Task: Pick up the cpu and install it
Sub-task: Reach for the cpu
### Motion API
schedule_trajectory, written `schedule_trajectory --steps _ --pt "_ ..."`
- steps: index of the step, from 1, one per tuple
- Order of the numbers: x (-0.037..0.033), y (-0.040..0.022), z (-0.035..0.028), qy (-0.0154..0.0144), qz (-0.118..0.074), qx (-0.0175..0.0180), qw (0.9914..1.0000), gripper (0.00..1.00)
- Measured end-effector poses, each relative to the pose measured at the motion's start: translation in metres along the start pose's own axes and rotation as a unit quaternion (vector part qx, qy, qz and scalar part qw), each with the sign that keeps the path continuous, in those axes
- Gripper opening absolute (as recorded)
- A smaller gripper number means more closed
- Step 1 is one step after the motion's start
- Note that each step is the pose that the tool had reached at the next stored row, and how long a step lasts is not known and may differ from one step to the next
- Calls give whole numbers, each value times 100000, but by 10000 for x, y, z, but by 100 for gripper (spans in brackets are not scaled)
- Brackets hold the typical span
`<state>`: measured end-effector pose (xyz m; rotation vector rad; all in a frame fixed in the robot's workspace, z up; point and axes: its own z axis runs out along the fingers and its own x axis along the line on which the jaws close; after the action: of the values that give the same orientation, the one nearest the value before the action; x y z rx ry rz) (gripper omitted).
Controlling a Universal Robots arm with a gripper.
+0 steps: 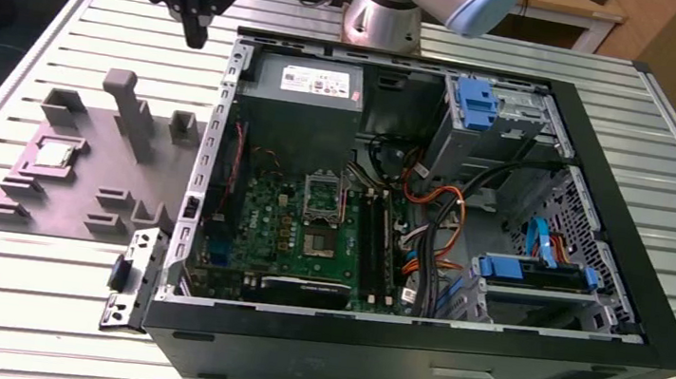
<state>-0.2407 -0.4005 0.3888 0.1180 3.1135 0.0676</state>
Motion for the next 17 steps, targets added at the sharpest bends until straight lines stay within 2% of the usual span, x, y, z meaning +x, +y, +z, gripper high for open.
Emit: schedule_trajectory --steps 10,17 --pt "195 -15 -4 0 0 1 100000 11" --pt "236 -18 0 13 4 2 100000 11"
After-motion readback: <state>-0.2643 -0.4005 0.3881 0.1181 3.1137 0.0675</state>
